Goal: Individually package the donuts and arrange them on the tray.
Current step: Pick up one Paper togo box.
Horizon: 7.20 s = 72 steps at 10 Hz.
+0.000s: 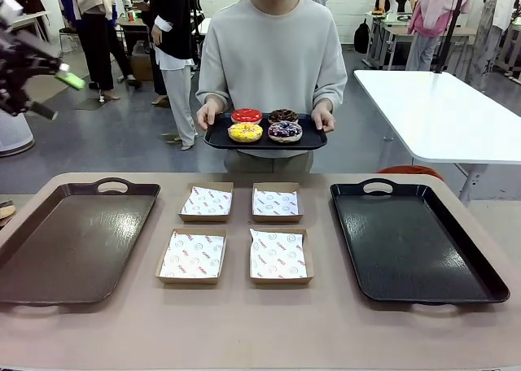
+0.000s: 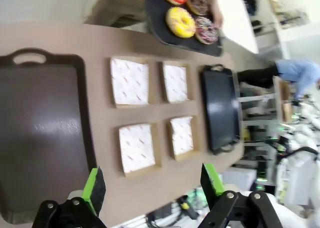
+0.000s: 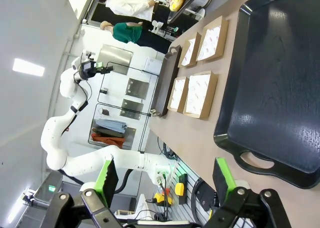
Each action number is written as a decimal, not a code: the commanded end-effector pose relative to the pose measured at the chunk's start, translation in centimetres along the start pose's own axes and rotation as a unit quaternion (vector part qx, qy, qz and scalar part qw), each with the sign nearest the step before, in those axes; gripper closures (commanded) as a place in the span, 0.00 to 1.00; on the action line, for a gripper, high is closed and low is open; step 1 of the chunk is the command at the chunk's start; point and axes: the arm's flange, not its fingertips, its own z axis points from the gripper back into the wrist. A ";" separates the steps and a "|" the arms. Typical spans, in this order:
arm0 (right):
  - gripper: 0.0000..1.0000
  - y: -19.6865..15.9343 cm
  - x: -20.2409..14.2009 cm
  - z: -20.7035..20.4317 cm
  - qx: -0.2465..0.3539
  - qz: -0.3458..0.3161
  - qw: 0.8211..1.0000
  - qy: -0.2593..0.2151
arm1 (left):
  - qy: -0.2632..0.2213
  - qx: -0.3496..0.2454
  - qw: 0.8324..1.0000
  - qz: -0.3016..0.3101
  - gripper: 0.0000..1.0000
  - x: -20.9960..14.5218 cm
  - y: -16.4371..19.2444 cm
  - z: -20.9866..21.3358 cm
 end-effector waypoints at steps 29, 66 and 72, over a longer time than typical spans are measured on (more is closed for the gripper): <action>0.00 0.0 0.0 0.0 0.007 0.002 1.000 -0.004 | 0.145 0.264 0.951 -0.063 0.00 6.1 -4.1 -31.1; 0.00 0.0 0.0 0.0 0.007 0.002 1.000 -0.004 | 0.169 0.236 0.956 -0.033 1.00 12.5 -10.1 -20.3; 0.00 0.0 0.0 0.0 0.007 0.002 1.000 -0.004 | 0.169 0.239 0.956 -0.028 1.00 12.7 -9.4 -20.3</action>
